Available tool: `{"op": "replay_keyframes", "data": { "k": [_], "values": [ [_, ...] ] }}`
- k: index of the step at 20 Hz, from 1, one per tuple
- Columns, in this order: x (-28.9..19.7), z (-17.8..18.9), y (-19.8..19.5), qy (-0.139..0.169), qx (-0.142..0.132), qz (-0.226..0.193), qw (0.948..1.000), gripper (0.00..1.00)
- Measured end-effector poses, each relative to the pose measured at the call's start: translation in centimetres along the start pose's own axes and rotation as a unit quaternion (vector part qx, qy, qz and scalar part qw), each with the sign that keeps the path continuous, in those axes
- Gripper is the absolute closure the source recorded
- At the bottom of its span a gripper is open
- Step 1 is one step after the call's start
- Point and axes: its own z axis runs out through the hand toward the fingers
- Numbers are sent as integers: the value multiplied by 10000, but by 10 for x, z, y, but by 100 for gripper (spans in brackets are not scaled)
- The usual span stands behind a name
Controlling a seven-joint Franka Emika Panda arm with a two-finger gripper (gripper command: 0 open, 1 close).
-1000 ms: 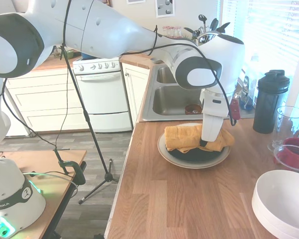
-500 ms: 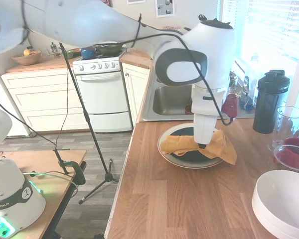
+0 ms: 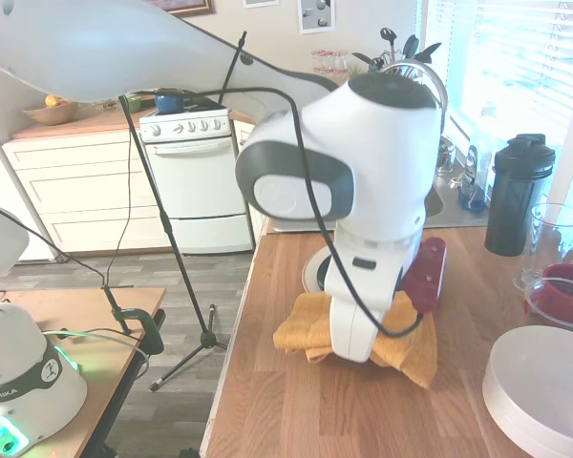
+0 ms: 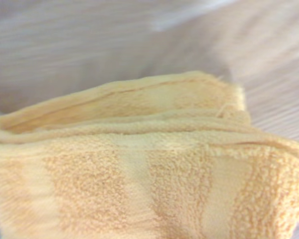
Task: Wipe the blue plate in counterclockwise motion
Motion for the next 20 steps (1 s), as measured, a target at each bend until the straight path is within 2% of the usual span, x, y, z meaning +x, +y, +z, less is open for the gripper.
{"op": "replay_keyframes", "data": {
  "k": [6,12,13,20],
  "values": [
    [56,33,28,-186,-34,194,9996,100],
    [57,33,27,-152,-13,126,9998,100],
    [56,33,26,-125,-24,91,9999,0],
    [49,33,23,74,-78,-69,9999,0]
  ]
}}
